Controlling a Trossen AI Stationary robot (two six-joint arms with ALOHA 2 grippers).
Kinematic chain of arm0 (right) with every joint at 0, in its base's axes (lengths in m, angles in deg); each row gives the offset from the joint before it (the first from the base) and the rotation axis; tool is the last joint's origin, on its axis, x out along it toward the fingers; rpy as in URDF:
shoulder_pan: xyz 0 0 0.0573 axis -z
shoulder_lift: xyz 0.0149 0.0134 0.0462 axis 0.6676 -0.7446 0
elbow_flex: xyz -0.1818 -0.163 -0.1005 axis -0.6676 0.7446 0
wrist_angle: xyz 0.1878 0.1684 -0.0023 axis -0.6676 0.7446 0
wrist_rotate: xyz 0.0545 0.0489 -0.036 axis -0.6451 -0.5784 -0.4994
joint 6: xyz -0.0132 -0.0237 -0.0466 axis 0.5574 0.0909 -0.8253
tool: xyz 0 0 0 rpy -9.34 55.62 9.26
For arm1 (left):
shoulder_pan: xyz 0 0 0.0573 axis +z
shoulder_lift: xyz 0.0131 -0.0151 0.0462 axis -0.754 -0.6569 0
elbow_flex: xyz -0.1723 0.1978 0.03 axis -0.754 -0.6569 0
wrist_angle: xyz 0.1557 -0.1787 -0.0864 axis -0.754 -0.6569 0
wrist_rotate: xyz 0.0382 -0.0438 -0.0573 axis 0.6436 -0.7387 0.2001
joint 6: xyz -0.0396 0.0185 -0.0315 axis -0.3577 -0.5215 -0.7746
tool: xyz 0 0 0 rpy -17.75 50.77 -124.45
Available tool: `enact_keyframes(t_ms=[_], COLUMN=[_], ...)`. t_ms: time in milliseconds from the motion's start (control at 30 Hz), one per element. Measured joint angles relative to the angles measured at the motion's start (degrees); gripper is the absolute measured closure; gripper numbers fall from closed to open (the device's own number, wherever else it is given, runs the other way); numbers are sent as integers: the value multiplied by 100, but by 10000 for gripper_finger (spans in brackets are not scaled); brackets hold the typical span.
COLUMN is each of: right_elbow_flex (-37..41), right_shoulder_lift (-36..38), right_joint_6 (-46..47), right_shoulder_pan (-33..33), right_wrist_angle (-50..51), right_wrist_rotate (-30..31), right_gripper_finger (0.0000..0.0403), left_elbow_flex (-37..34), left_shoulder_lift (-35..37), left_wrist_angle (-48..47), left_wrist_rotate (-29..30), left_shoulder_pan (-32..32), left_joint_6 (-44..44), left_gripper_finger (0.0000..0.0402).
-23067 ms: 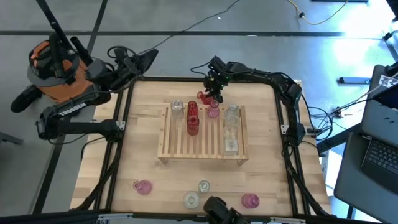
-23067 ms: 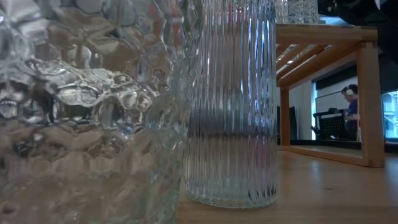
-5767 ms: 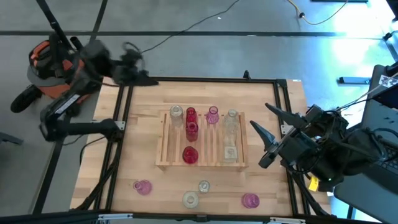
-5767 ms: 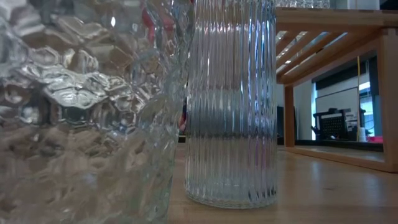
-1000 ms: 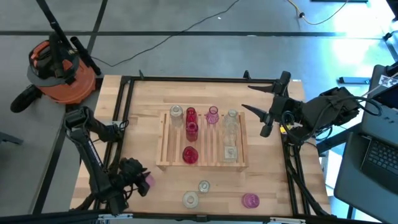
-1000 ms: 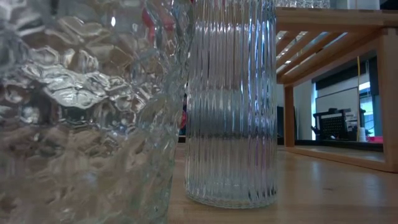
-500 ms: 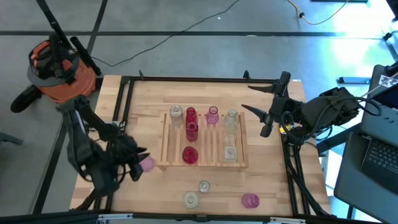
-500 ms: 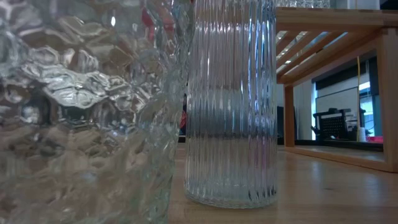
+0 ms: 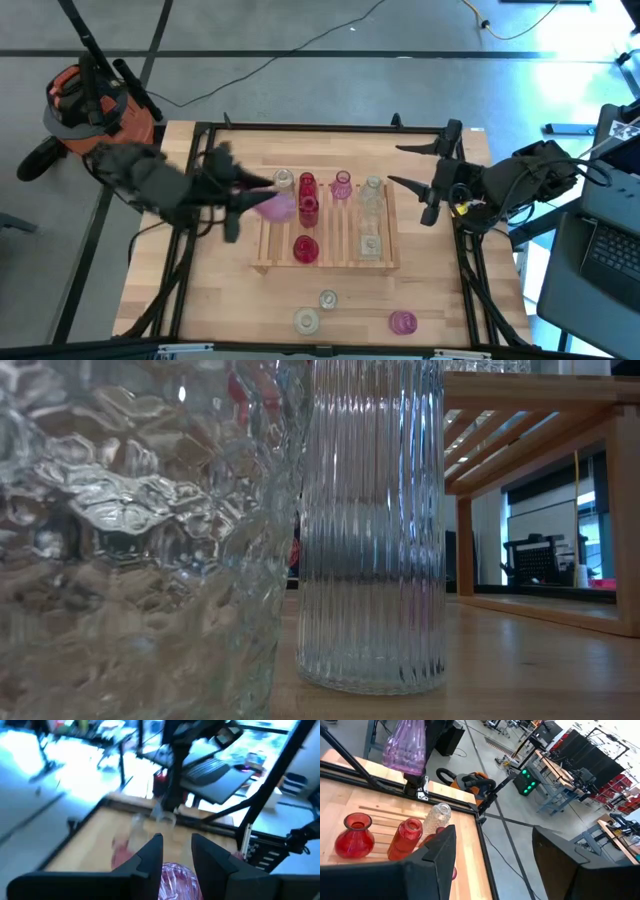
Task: Sort vases onto shelf
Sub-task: Put the violet vase on the shelf aligned with the other violet vase
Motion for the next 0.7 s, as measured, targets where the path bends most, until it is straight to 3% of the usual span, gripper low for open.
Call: enact_keyframes(t_ms=[200, 433, 700], right_elbow_flex=[0, 0, 0], right_shoulder_lift=[0, 0, 0], right_joint_6=[0, 2, 370], right_shoulder_pan=[0, 0, 0], right_wrist_angle=[71, 332, 603], right_wrist_rotate=[14, 16, 0], right_gripper_finger=[194, 194, 194], left_elbow_flex=[2, -9, -9], left_shoulder_lift=[-455, -1053, -1173], left_wrist_angle=[621, 1502, 1553], left_wrist_rotate=[-1515, -2809, -3178], left_shoulder_pan=[1109, 1756, 2125], left_joint_6=[1057, 1688, 1953], left_gripper_finger=[309, 309, 309])
